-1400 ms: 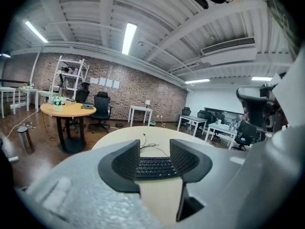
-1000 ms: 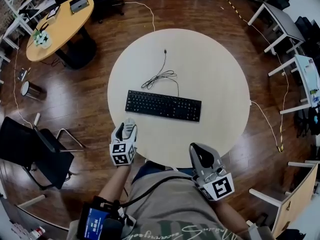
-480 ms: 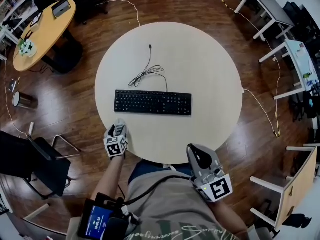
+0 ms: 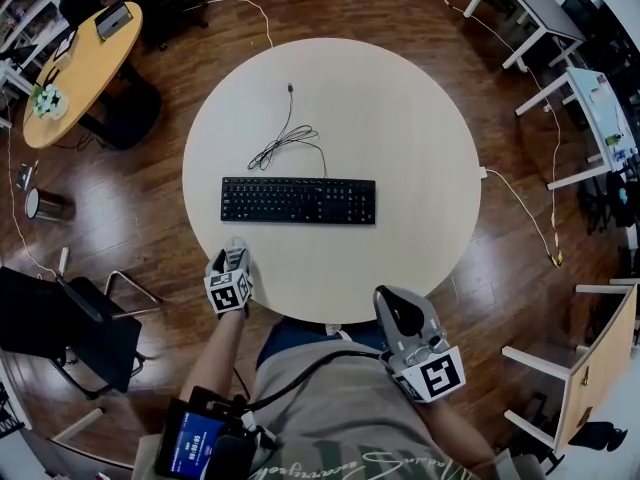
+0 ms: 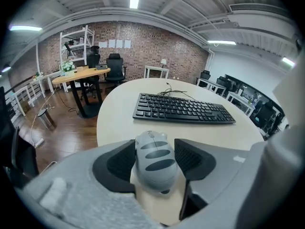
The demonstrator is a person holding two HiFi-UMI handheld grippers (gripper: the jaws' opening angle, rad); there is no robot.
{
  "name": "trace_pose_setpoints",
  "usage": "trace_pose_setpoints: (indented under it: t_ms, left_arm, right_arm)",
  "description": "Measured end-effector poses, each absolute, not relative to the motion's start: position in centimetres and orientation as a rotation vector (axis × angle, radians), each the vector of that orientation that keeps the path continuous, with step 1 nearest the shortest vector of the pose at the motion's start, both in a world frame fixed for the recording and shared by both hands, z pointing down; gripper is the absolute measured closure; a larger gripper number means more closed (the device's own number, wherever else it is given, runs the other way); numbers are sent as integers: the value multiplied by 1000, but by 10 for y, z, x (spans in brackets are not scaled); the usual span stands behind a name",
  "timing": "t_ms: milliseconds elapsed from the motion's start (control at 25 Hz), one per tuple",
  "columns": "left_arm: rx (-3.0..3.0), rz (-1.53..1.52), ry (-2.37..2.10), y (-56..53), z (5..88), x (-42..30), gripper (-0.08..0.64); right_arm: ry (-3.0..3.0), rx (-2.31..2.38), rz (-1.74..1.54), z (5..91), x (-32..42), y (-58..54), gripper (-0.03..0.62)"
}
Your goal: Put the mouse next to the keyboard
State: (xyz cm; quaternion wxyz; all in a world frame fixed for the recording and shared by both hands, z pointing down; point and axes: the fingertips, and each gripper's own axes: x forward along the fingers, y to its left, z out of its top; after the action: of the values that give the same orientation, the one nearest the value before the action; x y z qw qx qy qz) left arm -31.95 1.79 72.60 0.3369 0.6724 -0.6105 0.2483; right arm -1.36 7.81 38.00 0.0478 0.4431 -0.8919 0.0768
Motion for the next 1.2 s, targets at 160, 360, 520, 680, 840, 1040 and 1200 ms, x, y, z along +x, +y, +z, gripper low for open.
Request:
trace_pose_setpoints:
  t_ms: [160, 360, 520, 680, 840, 1040, 1200]
  left_arm:
    - [1728, 644, -1598, 30, 724, -308, 293]
    - [1721, 648, -1588, 44, 724, -290, 293]
    - [1717, 655, -1593, 55, 724, -272, 293]
    - [1724, 697, -1576, 69, 723, -246, 295]
    - [1709, 734, -1573, 85, 721, -216, 296]
    - [1704, 729, -1544, 98, 724, -168, 296]
    - [1701, 734, -1536, 101, 724, -137, 296]
  right_arm:
    - [-2748, 1323, 260, 376, -7, 78, 588]
    - [-2769, 1270, 290, 382, 2, 82, 588]
    - [-2783, 1216, 283, 385, 13, 84, 588]
    - [-2815, 1175, 340, 379, 21, 82, 588]
    - [-2839, 1131, 338, 378, 39, 78, 588]
    - [-2838, 1128, 310, 380, 76, 69, 588]
    - [-2848, 1132, 266, 387, 108, 57, 588]
